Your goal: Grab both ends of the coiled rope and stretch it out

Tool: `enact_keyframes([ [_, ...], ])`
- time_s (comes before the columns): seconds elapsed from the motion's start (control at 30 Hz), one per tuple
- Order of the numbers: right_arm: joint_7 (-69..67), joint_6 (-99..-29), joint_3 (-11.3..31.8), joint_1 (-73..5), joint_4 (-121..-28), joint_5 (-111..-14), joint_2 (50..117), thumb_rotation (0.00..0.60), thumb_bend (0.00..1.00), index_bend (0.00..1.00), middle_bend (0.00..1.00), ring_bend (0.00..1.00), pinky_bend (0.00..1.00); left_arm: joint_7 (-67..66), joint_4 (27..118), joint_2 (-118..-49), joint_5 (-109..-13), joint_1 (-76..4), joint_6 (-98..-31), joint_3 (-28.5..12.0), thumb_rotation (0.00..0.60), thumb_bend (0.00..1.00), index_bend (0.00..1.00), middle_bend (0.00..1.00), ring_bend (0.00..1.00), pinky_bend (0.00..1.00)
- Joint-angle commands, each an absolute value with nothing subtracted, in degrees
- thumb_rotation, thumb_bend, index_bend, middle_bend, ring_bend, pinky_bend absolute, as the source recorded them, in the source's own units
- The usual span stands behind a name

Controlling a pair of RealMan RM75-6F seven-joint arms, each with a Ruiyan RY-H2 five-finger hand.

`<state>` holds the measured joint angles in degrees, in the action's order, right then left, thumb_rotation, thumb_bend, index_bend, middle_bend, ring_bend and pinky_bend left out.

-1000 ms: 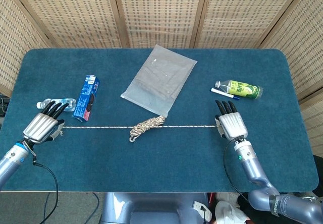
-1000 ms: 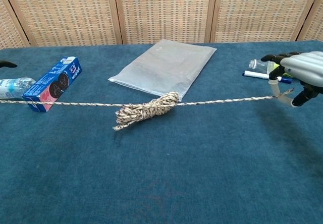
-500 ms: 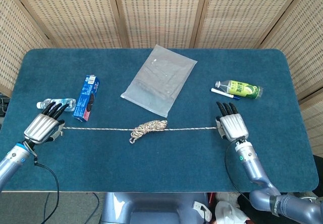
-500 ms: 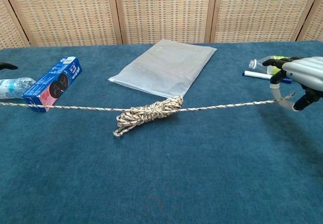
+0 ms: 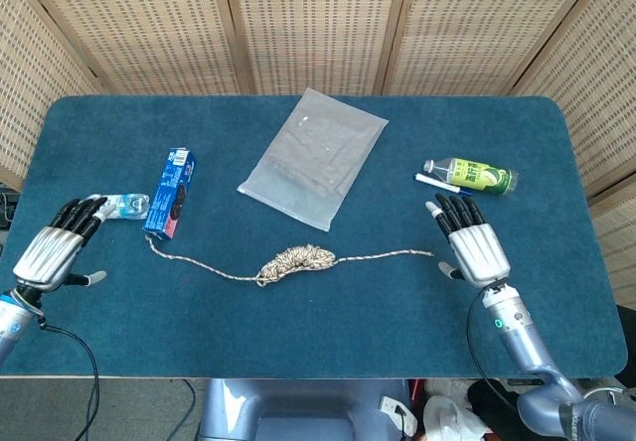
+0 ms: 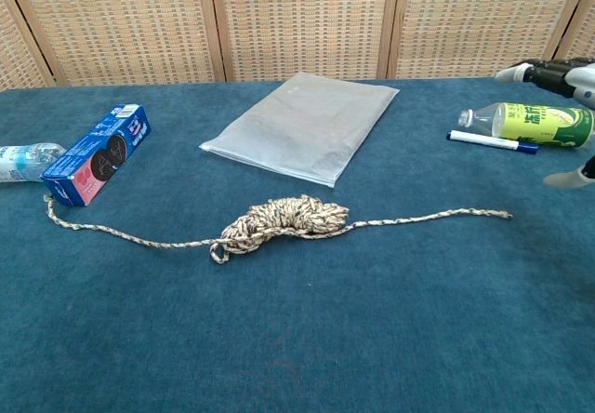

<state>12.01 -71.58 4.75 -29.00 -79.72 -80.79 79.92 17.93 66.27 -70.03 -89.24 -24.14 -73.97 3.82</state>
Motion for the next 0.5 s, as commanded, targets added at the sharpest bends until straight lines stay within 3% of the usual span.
enact_keyframes([
  [0.03, 6.92, -75.26, 2.02, -26.49, -79.99, -85.74, 76.77, 0.6, 0.0, 0.0, 0.0, 0.0, 0.0, 20.43, 72.79, -67.04, -86.31, -20.42, -78.68, 1.91, 0.6, 0.0, 0.0, 0.0, 0.0, 0.0],
  [0.27, 2.7, -83.58, -2.13, -20.68, -81.65, -92.18, 72.51, 0.6, 0.0, 0.0, 0.0, 0.0, 0.0, 9.97, 83.65, -65.34, -81.75, -12.1, -88.61, 0.96, 0.6, 0.0, 0.0, 0.0, 0.0, 0.0],
  [0.33, 10.4, -89.31, -1.97, -17.33, -80.27, -93.17, 73.42, 0.6, 0.0, 0.0, 0.0, 0.0, 0.0, 3.86, 90.68, -64.93, -80.27, -7.83, -92.51, 2.34, 0.6, 0.0, 0.0, 0.0, 0.0, 0.0],
  [0.5, 16.73, -91.77, -1.43, -14.88, -80.59, -93.46, 74.52, 0.6, 0.0, 0.0, 0.0, 0.0, 0.0, -1.27, 96.03, -63.55, -82.0, -5.33, -94.43, 3.46, 0.6, 0.0, 0.0, 0.0, 0.0, 0.0],
])
